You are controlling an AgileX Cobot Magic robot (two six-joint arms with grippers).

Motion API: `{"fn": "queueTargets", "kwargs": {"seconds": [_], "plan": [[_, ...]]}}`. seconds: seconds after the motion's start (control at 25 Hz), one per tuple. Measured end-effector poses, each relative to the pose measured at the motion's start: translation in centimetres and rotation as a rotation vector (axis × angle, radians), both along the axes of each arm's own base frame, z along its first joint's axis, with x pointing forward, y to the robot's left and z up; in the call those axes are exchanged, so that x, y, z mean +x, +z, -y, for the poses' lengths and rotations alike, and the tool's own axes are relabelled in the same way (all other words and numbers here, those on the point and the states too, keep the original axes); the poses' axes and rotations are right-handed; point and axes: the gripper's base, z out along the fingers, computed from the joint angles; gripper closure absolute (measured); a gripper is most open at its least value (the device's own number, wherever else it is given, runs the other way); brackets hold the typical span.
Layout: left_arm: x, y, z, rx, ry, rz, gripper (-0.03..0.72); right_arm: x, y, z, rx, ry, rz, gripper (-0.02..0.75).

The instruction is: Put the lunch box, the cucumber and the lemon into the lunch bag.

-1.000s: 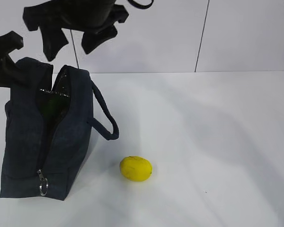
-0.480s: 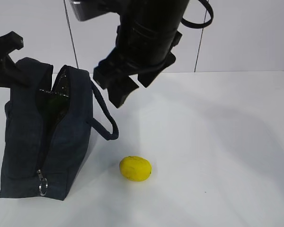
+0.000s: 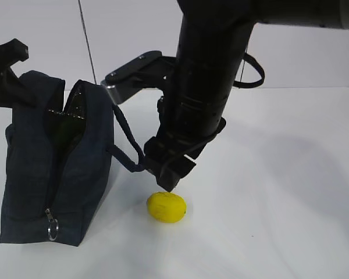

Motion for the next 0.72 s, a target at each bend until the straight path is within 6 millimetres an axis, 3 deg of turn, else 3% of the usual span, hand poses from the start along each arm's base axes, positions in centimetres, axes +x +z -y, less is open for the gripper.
{"fn": "queueTargets", "kwargs": {"seconds": [0.56, 0.72], "plan": [[0.1, 0.0, 0.0, 0.022, -0.025, 0.026, 0.695, -0.4, -6.9, -0.2, 0.109, 0.251, 0.158, 0.194], [0.1, 0.0, -0.1, 0.027, -0.031, 0.033, 0.695, -0.3, -8.0, -0.1, 0.127, 0.27, 0.225, 0.194]]}}
